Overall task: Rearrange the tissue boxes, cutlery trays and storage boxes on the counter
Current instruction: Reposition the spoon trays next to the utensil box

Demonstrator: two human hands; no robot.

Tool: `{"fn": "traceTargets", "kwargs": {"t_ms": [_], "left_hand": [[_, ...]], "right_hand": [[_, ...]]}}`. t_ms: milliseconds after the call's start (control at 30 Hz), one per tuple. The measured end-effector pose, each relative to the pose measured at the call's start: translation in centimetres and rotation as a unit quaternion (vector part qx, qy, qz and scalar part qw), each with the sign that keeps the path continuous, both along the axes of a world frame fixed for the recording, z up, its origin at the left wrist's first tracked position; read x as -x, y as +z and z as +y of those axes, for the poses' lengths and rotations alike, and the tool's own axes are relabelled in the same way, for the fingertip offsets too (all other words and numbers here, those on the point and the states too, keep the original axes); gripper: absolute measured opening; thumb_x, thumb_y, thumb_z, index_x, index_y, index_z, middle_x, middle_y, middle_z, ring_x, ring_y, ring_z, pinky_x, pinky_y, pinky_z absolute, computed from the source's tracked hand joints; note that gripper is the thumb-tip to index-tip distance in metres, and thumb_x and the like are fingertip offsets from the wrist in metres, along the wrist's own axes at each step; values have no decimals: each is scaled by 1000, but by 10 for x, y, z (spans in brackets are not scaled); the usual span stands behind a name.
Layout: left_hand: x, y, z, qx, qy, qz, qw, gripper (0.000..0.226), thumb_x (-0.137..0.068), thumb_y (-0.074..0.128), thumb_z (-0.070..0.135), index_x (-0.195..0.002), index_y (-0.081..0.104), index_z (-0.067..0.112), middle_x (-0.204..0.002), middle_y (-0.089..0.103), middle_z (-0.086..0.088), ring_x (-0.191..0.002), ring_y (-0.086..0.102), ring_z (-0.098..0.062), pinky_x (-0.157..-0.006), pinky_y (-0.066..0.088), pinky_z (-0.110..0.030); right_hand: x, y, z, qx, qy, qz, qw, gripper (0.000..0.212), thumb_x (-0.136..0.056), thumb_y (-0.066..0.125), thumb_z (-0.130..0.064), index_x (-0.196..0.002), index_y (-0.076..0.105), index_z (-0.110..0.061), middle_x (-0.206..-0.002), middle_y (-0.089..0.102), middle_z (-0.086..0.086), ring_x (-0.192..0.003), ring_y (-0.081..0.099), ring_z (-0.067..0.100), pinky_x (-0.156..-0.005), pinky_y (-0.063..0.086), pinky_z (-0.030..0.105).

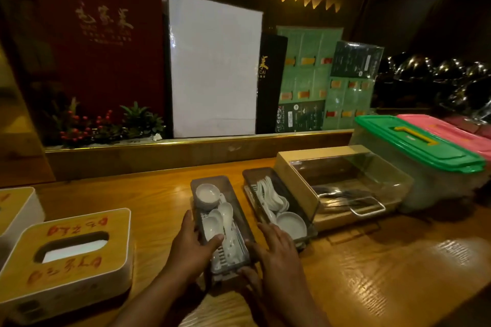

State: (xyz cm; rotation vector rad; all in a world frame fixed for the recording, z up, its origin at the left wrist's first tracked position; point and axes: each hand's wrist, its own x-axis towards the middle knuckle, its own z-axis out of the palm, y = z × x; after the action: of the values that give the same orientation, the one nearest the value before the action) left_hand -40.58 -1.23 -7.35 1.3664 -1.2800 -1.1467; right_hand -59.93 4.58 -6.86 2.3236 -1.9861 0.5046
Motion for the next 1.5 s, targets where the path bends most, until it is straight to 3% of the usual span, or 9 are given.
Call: {"fn": "traceTargets", "kwargs": {"t_ms": [100, 200, 433, 567, 767, 867, 1033, 1333, 1500], "left_hand": [[9, -1, -3, -13, -15, 18, 1000, 89, -82, 80, 12, -152, 28, 27, -127, 46, 17, -121, 50, -12, -99, 48, -39], [16, 2, -3, -22, -8, 38, 999, 79, -79, 83, 15, -143, 40, 33, -123, 58, 20, -126, 56, -18, -100, 52, -46], [33, 5, -9, -28, -6, 59, 998, 89, -80, 81, 10, -152, 32, 25, -138, 53, 5, -128, 53, -18, -104, 49, -46], [43, 7, -11, -25, -12, 62, 998, 81, -81, 79, 8, -148, 37, 27, -128, 57, 14, -123, 55, -14, -102, 51, -42], [49, 5, -13, -33, -1, 75, 997, 77, -82, 79, 10, -145, 43, 34, -137, 61, 8, -126, 57, -17, -100, 52, -49], [49, 6, -15, -52, 0, 90, 995, 68, -83, 77, 8, -130, 50, 48, -132, 64, 8, -122, 60, -19, -96, 54, -51], [53, 11, -14, -56, 6, 86, 995, 62, -86, 71, 2, -104, 48, 57, -113, 64, 19, -113, 61, -16, -92, 55, -46], [55, 15, -16, -56, 21, 74, 995, 65, -89, 69, 1, -122, 37, 47, -104, 53, 27, -106, 56, -14, -78, 53, -33], [56, 16, -17, -55, 24, 49, 997, 57, -91, 65, 1, -116, 41, 46, -100, 54, 26, -90, 55, 2, -62, 51, -20]], "right_hand": [[11, 3, 0, -16, -2, -31, 999, 63, -76, 52, -71, -133, 52, -42, -158, 32, 1, -145, 23, 26, -117, 21, 48], [19, 4, -2, -12, -1, -49, 999, 64, -75, 52, -70, -133, 52, -43, -156, 35, 2, -143, 27, 26, -115, 27, 51], [31, -2, -11, -10, 4, -58, 998, 63, -74, 55, -67, -131, 56, -41, -154, 39, -1, -142, 30, 24, -114, 26, 46], [39, -3, -14, -24, 18, -77, 997, 64, -78, 56, -65, -138, 50, -40, -157, 33, -6, -143, 25, 20, -116, 23, 43], [46, -8, -20, -8, 13, -41, 999, 62, -69, 64, -65, -124, 65, -37, -140, 57, -3, -127, 51, 23, -100, 43, 43], [45, -8, -22, -16, 3, -34, 999, 64, -63, 70, -66, -120, 67, -37, -132, 62, -5, -121, 56, 22, -95, 48, 43], [44, -4, -23, -21, 0, -39, 999, 66, -55, 80, -63, -115, 69, -39, -123, 66, -5, -114, 60, 23, -89, 54, 45], [43, -2, -24, -11, -2, -31, 999, 66, -58, 78, -66, -117, 67, -41, -124, 65, -6, -115, 59, 22, -87, 54, 47], [42, -3, -23, -1, -4, -40, 999, 65, -51, 82, -65, -110, 71, -40, -116, 69, -5, -106, 63, 21, -80, 57, 46]]}}
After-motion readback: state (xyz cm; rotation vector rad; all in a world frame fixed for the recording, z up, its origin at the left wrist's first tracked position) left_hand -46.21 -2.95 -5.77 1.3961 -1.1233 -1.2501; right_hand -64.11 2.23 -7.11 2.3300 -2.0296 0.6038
